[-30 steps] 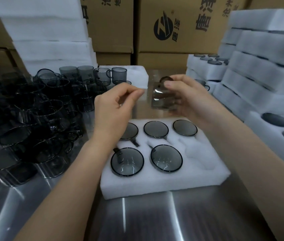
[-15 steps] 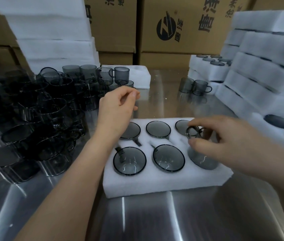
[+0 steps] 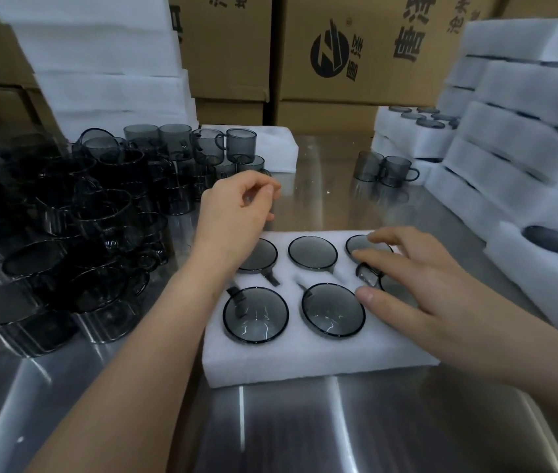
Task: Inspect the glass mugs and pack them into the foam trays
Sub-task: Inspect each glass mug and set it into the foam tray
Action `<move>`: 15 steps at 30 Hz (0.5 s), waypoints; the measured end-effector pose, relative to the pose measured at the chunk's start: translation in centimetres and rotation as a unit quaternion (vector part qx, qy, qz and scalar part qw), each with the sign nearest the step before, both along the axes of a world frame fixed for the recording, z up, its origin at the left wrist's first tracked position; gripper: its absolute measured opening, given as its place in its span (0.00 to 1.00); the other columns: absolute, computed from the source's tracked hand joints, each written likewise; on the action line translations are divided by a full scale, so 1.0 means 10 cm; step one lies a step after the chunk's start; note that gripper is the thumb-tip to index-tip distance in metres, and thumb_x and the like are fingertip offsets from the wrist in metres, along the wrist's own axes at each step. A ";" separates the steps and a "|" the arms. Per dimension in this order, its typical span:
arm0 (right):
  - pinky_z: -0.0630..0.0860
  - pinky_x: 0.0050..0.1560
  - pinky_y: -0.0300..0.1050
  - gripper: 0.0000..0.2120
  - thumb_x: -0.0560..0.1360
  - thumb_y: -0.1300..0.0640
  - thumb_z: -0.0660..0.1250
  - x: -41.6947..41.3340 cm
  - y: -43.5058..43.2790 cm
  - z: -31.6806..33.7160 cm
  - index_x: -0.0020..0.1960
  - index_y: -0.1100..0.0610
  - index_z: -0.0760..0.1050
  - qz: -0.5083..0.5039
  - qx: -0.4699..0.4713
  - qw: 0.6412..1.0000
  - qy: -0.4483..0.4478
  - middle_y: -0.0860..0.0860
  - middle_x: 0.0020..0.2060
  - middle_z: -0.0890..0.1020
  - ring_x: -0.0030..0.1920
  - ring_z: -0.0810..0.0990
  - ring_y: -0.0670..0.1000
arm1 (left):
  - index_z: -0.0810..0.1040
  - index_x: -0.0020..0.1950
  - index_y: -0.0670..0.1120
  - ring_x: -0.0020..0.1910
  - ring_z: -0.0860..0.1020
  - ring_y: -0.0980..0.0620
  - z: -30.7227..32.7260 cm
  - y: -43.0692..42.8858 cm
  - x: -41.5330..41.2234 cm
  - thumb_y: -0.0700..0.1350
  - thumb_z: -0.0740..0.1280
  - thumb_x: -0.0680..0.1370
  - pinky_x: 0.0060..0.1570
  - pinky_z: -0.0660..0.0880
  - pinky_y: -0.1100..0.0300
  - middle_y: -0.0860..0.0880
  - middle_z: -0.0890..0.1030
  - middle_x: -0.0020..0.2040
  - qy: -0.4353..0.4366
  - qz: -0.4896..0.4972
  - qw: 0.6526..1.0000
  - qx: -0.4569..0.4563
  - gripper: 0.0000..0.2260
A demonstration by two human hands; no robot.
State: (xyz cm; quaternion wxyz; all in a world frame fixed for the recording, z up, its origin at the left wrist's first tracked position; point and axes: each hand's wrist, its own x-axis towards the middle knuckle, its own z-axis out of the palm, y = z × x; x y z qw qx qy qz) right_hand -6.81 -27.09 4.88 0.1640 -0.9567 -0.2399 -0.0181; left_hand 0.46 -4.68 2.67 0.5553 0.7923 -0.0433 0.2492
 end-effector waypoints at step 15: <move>0.56 0.68 0.32 0.38 0.73 0.25 0.44 0.35 -0.03 0.05 0.65 0.47 0.76 -0.020 0.113 0.991 0.062 0.38 0.63 0.76 0.66 0.65 0.31 | 0.82 0.46 0.48 0.33 0.80 0.57 0.01 -0.01 0.00 0.37 0.63 0.80 0.36 0.74 0.71 0.51 0.84 0.42 0.018 -0.011 1.000 0.001 0.10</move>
